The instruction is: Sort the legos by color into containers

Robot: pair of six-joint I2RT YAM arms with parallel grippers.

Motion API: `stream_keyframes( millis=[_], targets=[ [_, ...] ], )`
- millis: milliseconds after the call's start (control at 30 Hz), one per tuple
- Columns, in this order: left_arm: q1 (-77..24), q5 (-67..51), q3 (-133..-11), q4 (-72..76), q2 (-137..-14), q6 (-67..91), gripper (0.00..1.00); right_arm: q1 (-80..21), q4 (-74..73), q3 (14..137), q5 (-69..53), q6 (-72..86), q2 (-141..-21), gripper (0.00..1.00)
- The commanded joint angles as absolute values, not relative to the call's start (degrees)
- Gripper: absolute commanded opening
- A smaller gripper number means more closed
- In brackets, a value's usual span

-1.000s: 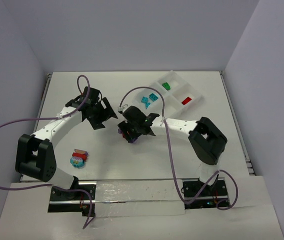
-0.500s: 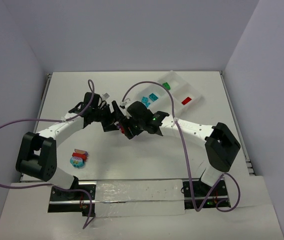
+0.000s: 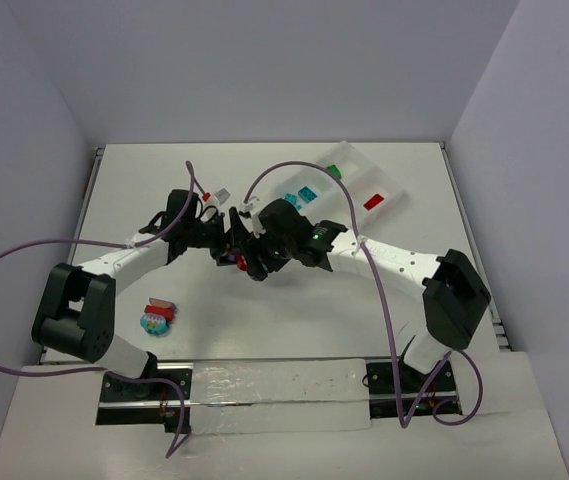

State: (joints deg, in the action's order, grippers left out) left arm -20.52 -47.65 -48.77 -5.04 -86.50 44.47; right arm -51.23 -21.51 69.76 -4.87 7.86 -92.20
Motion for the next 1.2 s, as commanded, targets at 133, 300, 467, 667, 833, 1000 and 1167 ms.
stream_keyframes(
  millis=[133, 300, 467, 667, 833, 1000, 1167],
  targets=[
    [-20.6, -54.5, -48.5, 2.2, -85.6, 42.9, 0.57, -49.4, -22.3, 70.2, -7.9, 5.5, -88.7, 0.37],
    [-20.6, -55.7, -48.8, 1.9, -86.3, 42.6, 0.31, -48.4, -22.0, 69.3, -7.3, 5.6, -88.0, 0.37],
    [-20.6, -55.0, -50.4, 0.2, -86.8, 41.9, 0.00, -48.3, -22.0, 69.6, -7.0, 6.0, -88.4, 0.40],
    [-19.1, -52.7, -51.3, -1.8, -86.5, 42.5, 0.00, -47.4, -23.6, 71.5, -5.6, 8.2, -88.0, 0.78],
    [-16.8, -51.2, -50.9, -1.6, -86.8, 44.4, 0.00, -46.2, -25.5, 72.7, -7.0, 9.2, -85.3, 0.83],
    [-15.5, -51.5, -49.9, 1.3, -86.1, 46.5, 0.00, -44.6, -26.2, 72.4, -9.3, 10.8, -81.4, 0.85],
    [-14.2, -52.2, -49.2, 2.9, -84.8, 48.2, 0.00, -39.7, -23.8, 69.4, -16.7, 15.0, -77.7, 0.85]
  ],
)
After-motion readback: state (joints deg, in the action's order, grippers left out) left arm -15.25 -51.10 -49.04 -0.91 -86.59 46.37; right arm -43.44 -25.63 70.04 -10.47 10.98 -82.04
